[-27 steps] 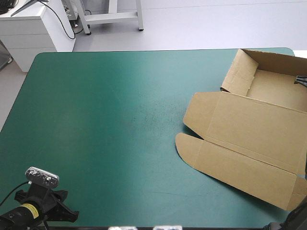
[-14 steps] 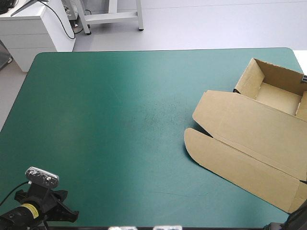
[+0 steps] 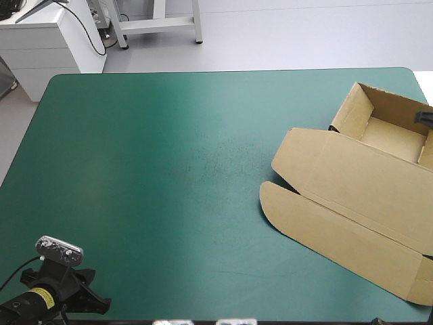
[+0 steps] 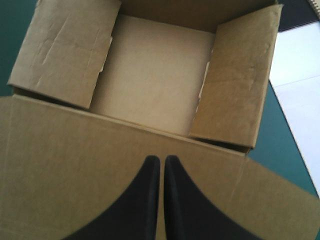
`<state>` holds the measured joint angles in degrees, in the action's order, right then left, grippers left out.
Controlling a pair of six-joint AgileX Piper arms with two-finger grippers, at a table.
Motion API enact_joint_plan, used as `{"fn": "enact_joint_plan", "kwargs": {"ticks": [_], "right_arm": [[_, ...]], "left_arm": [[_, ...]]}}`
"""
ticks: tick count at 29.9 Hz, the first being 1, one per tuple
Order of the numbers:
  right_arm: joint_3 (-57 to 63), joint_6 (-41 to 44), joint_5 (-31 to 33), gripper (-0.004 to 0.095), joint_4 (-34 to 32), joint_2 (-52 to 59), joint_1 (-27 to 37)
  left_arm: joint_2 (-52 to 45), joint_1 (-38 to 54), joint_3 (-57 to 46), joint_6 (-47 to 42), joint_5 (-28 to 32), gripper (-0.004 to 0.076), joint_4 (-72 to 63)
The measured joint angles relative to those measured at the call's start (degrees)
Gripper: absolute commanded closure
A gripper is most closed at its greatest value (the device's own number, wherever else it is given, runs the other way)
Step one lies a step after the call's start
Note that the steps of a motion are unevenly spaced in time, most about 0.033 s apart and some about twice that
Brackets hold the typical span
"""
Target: Fold the box
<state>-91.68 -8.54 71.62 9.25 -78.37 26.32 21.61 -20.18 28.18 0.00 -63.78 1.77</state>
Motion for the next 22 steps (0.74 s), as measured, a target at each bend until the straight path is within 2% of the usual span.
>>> {"fn": "enact_joint_plan", "kwargs": {"ticks": [6,13,22], "right_arm": [[13.3,-0.5,0.0,0.0923,0.5,14.9,-2.9],[28.9,-1.2,-0.2,0.0923,0.5,34.1,-13.6],[49.5,-1.3,-1.6,0.0923,-0.9,50.9,-15.2]], "left_arm": [[0.0,0.0,0.0,0.0,0.0,0.0731,0.0],[0.0,0.0,0.0,0.0,0.0,0.0731,0.0],[0.0,0.0,0.0,0.0,0.0,0.0731,0.0]]}}
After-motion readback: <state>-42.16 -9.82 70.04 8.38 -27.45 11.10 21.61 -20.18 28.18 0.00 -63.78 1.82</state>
